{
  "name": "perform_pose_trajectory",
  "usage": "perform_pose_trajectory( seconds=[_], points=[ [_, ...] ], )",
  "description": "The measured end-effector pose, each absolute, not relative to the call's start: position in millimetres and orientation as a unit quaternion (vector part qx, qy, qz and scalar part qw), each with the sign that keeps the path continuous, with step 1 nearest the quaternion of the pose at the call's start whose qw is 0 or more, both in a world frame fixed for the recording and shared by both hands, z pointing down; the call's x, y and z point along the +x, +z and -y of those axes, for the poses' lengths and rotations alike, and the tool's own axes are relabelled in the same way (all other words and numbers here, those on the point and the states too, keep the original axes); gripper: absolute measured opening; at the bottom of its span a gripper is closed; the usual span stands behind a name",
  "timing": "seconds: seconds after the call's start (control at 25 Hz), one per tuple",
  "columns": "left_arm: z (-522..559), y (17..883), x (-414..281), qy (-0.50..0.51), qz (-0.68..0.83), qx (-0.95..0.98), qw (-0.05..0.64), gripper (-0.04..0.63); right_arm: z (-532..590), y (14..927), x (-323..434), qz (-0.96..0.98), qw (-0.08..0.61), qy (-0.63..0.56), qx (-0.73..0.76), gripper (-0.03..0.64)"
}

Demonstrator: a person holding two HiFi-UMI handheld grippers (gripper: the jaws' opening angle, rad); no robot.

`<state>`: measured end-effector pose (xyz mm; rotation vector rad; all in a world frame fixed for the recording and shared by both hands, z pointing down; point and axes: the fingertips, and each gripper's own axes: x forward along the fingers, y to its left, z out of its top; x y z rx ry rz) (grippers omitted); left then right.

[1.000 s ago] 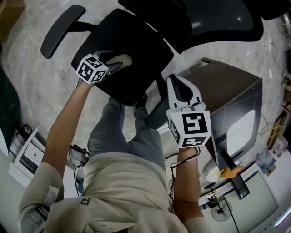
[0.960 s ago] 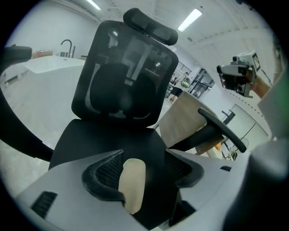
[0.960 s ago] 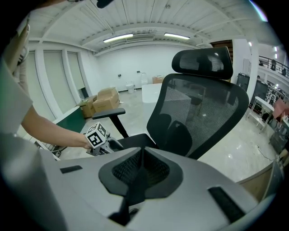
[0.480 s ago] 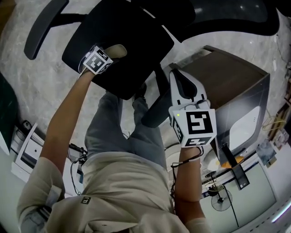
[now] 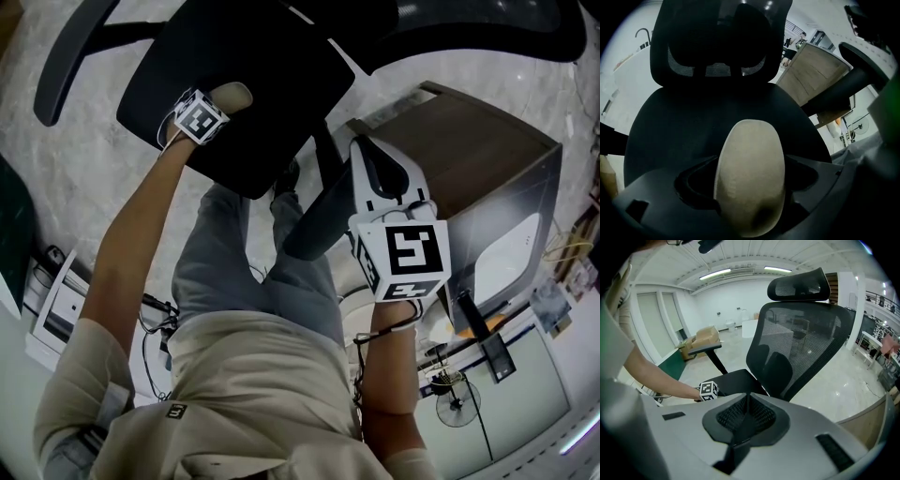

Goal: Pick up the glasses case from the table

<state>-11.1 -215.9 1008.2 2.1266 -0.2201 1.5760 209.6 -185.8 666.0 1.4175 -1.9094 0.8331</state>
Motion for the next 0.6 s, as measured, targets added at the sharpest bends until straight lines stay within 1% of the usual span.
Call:
perform_pose_trajectory(
  seconds=[0.32,0.6],
  points=[
    [228,967,-6,0.523,0.117,0.794,0.286,0.413,186,653,206,0.728,0.301,0.305,0.535,0.028],
    [240,902,-7,0.461,0.158,0.827,0.282,0.413,191,624,190,0.744,0.289,0.289,0.528,0.028]
  ],
)
